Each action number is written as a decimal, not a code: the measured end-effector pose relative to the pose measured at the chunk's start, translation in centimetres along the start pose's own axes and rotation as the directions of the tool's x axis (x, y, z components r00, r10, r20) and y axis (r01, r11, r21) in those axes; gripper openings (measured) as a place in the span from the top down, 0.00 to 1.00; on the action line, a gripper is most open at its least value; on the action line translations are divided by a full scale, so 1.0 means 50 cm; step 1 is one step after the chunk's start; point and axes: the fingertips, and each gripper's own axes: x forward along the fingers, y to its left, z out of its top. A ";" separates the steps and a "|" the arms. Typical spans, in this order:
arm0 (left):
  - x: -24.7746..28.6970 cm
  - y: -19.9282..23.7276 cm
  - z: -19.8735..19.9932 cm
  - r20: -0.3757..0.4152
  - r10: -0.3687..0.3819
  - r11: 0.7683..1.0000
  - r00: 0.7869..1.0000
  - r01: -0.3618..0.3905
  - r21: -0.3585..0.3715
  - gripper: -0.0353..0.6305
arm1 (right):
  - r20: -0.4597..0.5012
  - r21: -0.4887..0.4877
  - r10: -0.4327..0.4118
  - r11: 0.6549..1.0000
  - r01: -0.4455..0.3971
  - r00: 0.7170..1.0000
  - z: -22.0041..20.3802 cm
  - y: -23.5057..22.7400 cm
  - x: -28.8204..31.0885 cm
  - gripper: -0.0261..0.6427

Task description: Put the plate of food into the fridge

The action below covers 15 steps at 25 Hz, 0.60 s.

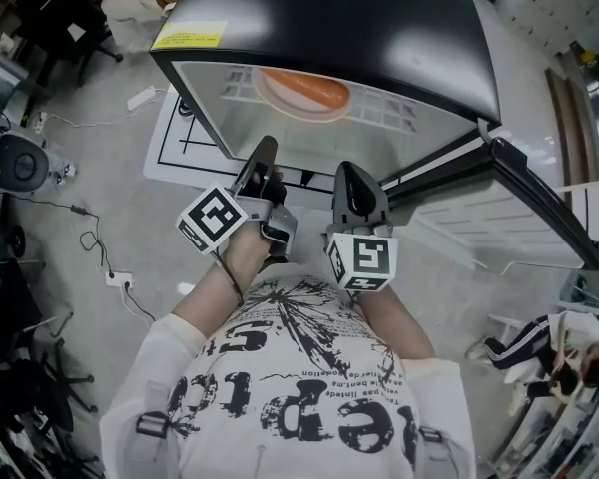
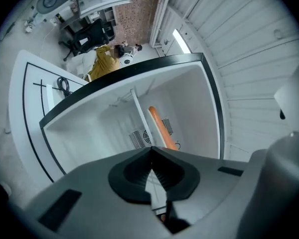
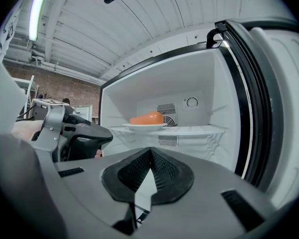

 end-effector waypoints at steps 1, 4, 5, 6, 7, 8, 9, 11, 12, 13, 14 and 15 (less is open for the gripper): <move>-0.002 -0.004 -0.005 -0.016 -0.003 0.999 1.000 0.004 0.048 0.94 | 0.005 0.002 0.001 1.000 -0.001 1.000 0.003 0.002 0.000 0.96; -0.010 -0.019 -0.018 -0.072 0.027 0.944 0.997 -0.002 0.330 0.94 | 0.019 0.010 0.003 1.000 -0.003 1.000 0.014 0.009 0.001 0.96; -0.015 -0.025 -0.019 -0.074 0.048 0.897 0.996 -0.011 0.441 0.94 | 0.024 0.012 0.004 1.000 -0.004 1.000 0.017 0.011 0.000 0.96; -0.021 -0.032 -0.020 -0.068 0.064 0.843 0.996 -0.017 0.538 0.94 | 0.027 0.012 0.004 1.000 -0.004 1.000 0.020 0.012 0.000 0.96; -0.026 -0.039 -0.021 -0.061 0.072 0.789 0.996 -0.020 0.615 0.94 | 0.029 0.010 0.004 1.000 -0.004 1.000 0.021 0.012 -0.001 0.96; -0.030 -0.047 -0.022 -0.055 0.075 0.740 0.996 -0.019 0.673 0.94 | 0.028 0.009 0.003 1.000 -0.003 1.000 0.021 0.012 -0.001 0.96; -0.033 -0.054 -0.025 -0.051 0.075 0.698 0.996 -0.016 0.716 0.94 | 0.027 0.009 0.001 1.000 -0.001 1.000 0.020 0.011 -0.001 0.96; -0.037 -0.065 -0.030 -0.047 0.069 0.631 0.996 -0.007 0.776 0.94 | 0.025 0.008 -0.004 1.000 0.004 1.000 0.019 0.011 -0.001 0.96; -0.039 -0.069 -0.033 -0.047 0.067 0.604 0.997 -0.003 0.797 0.94 | 0.025 0.008 -0.005 1.000 0.005 1.000 0.019 0.012 -0.002 0.96; -0.040 -0.072 -0.035 -0.047 0.064 0.582 0.997 0.001 0.813 0.94 | 0.025 0.007 -0.006 1.000 0.006 1.000 0.020 0.013 -0.002 0.96; -0.042 -0.074 -0.037 -0.048 0.061 0.562 0.997 0.006 0.827 0.94 | 0.026 0.005 -0.005 1.000 0.005 1.000 0.020 0.015 -0.003 0.96; -0.044 -0.077 -0.039 -0.049 0.058 0.539 0.997 0.010 0.842 0.94 | 0.028 0.003 -0.004 1.000 0.004 1.000 0.021 0.017 -0.003 0.96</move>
